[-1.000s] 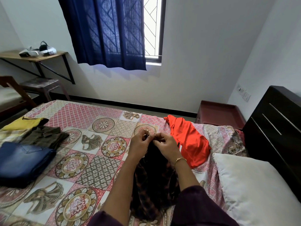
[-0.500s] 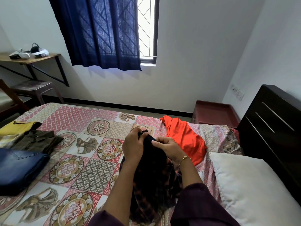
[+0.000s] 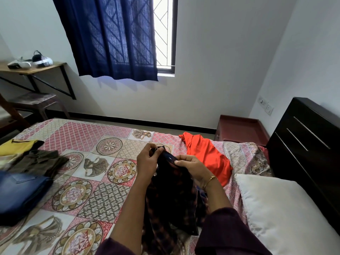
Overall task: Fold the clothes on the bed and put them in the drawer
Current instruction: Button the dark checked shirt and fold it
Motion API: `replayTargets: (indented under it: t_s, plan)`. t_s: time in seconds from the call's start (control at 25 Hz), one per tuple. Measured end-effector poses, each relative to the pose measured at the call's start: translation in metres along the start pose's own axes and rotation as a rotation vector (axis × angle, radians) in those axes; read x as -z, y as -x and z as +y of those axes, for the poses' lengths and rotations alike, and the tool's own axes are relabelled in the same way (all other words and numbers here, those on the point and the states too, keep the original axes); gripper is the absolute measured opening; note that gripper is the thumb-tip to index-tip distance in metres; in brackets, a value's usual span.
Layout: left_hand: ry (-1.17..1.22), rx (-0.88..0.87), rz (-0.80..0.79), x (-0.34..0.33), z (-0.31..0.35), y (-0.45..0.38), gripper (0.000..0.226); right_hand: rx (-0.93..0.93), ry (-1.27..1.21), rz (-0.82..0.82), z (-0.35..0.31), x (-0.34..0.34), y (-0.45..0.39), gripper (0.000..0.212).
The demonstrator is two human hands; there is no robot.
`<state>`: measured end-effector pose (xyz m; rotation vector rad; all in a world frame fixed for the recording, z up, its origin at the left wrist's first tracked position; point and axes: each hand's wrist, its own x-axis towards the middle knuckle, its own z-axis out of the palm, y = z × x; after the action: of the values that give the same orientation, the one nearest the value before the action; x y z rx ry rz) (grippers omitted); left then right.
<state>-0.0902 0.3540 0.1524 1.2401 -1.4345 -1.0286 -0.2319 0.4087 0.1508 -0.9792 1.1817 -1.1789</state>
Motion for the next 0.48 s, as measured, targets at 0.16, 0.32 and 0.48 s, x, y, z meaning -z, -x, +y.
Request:
replayTargets:
  t_s: [0.16, 0.32, 0.48]
  plan:
    - [0.311, 0.222, -0.120, 0.000, 0.013, 0.006, 0.027, 0.142, 0.065, 0.281, 0.004, -0.004, -0.008, 0.018]
    - [0.627, 0.314, -0.200, 0.002, 0.015, 0.008, 0.032, 0.272, 0.175, 0.695, 0.005, -0.004, -0.023, 0.009]
    - [0.642, 0.306, -0.247, -0.002, 0.011, 0.013, 0.017, 0.338, 0.273, 0.714, 0.004, -0.016, -0.024, 0.005]
